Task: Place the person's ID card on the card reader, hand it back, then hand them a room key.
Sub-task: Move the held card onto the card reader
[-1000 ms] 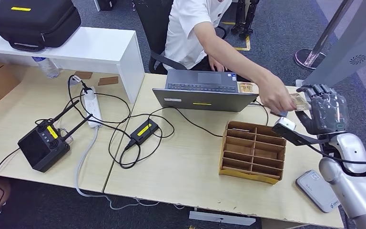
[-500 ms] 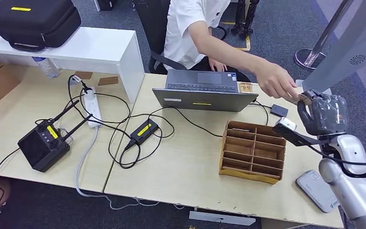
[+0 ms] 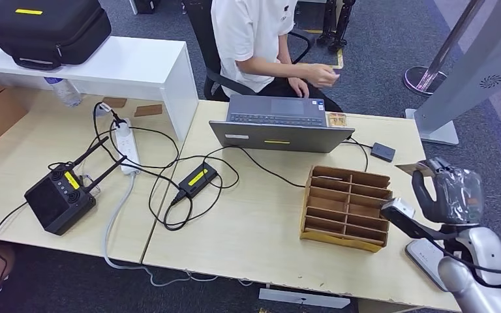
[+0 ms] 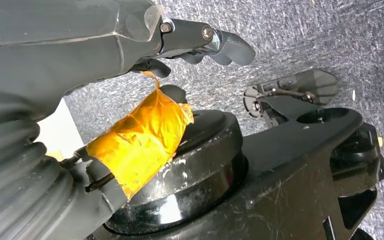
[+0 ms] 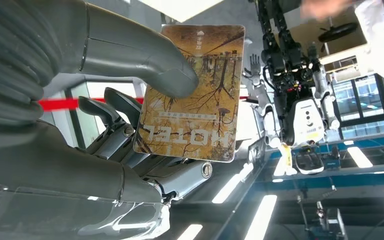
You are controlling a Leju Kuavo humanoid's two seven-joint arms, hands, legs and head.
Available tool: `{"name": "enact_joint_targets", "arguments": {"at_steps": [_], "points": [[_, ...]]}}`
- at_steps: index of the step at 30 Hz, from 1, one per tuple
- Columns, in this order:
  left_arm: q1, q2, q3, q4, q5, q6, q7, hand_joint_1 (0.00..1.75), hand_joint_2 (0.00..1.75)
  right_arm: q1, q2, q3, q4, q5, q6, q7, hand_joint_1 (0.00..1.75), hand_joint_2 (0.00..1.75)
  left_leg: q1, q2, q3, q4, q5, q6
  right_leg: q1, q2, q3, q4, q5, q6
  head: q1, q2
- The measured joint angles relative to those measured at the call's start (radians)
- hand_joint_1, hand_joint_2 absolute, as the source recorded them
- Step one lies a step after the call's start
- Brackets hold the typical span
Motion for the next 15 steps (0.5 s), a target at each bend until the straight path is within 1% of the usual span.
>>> {"name": "enact_joint_targets", "arguments": {"at_steps": [2, 5, 15], "points": [[0.000, -0.001, 0.000, 0.000, 0.000, 0.002, 0.001, 0.00, 1.75, 0.046, 0.000, -0.030, -0.030, -0.004, -0.004, -0.010, 1.75, 1.75, 0.000, 0.001, 0.000, 0.000, 0.000, 0.000, 0.000, 0.000, 0.000, 0.000, 0.000, 0.000, 0.000, 0.000], [0.000, -0.002, 0.000, 0.000, 0.000, 0.004, 0.002, 0.00, 1.75, 0.084, 0.000, -0.059, -0.059, -0.003, -0.003, -0.016, 1.75, 1.75, 0.000, 0.001, 0.000, 0.000, 0.000, 0.000, 0.000, 0.001, 0.000, 0.000, 0.000, 0.000, 0.000, 0.000], [0.000, -0.002, 0.000, 0.000, 0.000, 0.005, 0.002, 0.00, 1.75, 0.116, 0.000, -0.089, -0.093, -0.002, -0.002, -0.017, 1.75, 1.75, 0.000, 0.001, 0.001, 0.000, 0.000, 0.000, 0.000, 0.001, 0.000, 0.000, 0.000, 0.000, 0.000, 0.000]]}}
